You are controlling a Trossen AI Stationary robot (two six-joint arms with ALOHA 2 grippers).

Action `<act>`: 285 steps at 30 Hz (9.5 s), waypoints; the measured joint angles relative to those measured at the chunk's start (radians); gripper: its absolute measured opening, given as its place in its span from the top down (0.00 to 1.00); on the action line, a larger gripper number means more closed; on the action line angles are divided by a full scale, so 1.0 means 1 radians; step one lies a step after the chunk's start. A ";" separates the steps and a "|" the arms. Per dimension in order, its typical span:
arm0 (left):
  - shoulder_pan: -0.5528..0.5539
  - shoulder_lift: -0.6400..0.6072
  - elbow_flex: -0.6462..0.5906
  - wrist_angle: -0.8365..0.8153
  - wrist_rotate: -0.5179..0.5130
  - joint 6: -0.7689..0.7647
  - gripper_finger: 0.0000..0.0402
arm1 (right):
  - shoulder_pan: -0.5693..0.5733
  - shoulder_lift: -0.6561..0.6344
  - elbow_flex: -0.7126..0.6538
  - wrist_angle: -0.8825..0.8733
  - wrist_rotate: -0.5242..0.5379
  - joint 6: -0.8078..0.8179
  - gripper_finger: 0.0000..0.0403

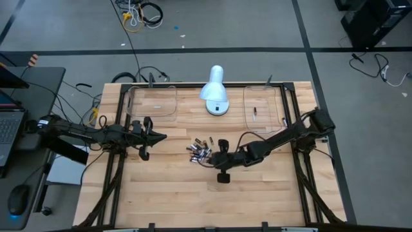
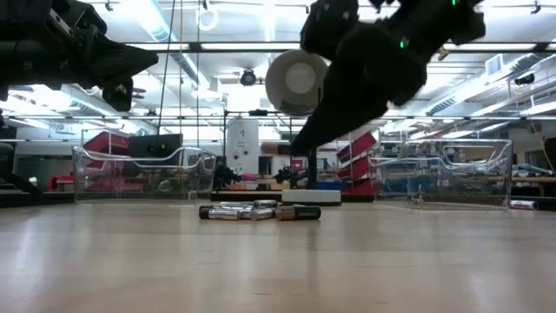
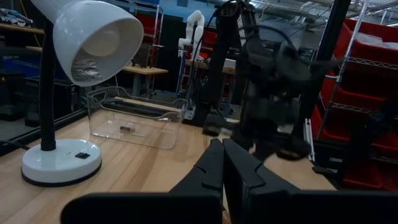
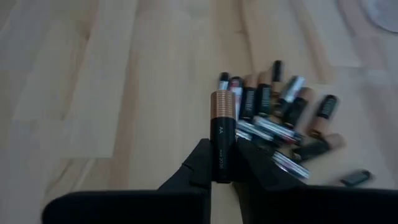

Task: Sort batteries
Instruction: Put the black battery in the transparent bin

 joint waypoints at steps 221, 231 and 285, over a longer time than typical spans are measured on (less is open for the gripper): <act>0.000 0.000 0.000 -0.156 -0.027 0.000 1.00 | -0.119 0.089 0.211 -0.068 0.253 -0.073 0.81; 0.000 0.000 0.000 -0.157 -0.028 -0.001 1.00 | -0.187 0.177 0.211 0.047 0.186 -0.049 0.81; 0.000 0.000 0.000 -0.172 -0.048 0.004 1.00 | -0.207 0.323 0.210 -0.022 0.121 0.109 0.65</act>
